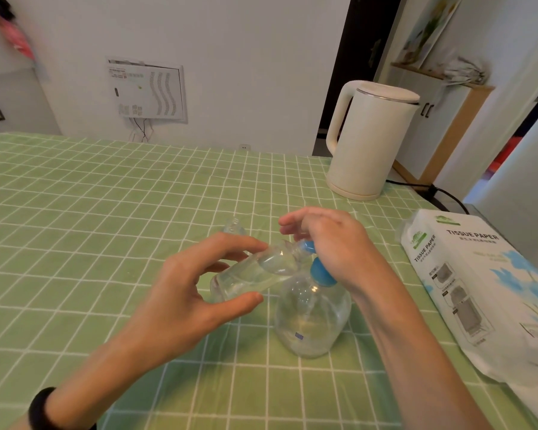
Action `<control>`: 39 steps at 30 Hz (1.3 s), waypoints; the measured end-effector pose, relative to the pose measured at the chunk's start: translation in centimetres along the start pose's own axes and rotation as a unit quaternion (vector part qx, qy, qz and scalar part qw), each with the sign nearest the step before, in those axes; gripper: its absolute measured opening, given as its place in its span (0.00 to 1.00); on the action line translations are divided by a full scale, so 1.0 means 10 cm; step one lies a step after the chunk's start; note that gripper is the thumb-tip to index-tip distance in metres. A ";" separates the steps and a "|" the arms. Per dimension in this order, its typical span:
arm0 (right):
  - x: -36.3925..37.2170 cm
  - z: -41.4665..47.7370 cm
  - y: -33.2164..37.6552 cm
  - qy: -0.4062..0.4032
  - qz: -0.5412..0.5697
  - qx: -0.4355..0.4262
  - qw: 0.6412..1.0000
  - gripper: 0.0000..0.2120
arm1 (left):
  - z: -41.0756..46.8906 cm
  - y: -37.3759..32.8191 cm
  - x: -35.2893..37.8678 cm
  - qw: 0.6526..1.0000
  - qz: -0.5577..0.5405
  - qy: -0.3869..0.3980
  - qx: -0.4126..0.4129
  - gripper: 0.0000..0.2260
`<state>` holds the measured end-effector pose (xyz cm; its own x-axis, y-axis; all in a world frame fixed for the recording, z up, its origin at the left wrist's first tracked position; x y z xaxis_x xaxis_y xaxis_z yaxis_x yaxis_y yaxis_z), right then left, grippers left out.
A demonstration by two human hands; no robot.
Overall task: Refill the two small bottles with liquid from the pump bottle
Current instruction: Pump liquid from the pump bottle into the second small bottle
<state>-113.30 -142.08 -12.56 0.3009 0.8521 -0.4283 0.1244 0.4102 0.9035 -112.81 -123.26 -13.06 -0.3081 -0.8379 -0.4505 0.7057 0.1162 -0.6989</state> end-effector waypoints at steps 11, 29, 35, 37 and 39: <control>-0.05 0.00 0.06 -0.010 -0.018 -0.016 1.000 0.17 | 0.01 -0.04 -0.02 1.000 0.006 0.000 0.010 0.22; -0.08 0.00 0.04 -0.022 -0.012 -0.004 1.000 0.17 | 0.01 -0.02 -0.01 1.000 0.003 0.000 0.005 0.22; -0.02 -0.02 -0.05 -0.016 0.008 0.017 1.000 0.18 | 0.00 -0.01 -0.02 1.000 0.007 0.001 0.001 0.22; -0.02 -0.03 -0.05 -0.015 0.002 0.017 1.000 0.18 | -0.01 -0.01 -0.02 1.000 0.009 0.000 0.003 0.21; -0.04 -0.02 -0.02 -0.017 -0.008 0.008 1.000 0.17 | -0.01 -0.02 -0.01 1.000 0.008 0.000 0.006 0.21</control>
<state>-113.65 -142.48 -12.58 0.3310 0.8334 -0.4426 0.1441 0.4189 0.8965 -112.98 -123.15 -12.93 -0.2960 -0.8362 -0.4617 0.7186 0.1234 -0.6843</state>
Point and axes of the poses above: each hand's wrist, its own z-axis towards the middle knuckle, its own x-axis out of the palm, y = z × x, the point moved 10 cm from there along z, towards the middle knuckle, and after that the axes turned 1 degree about -x, right-handed, at the moved point
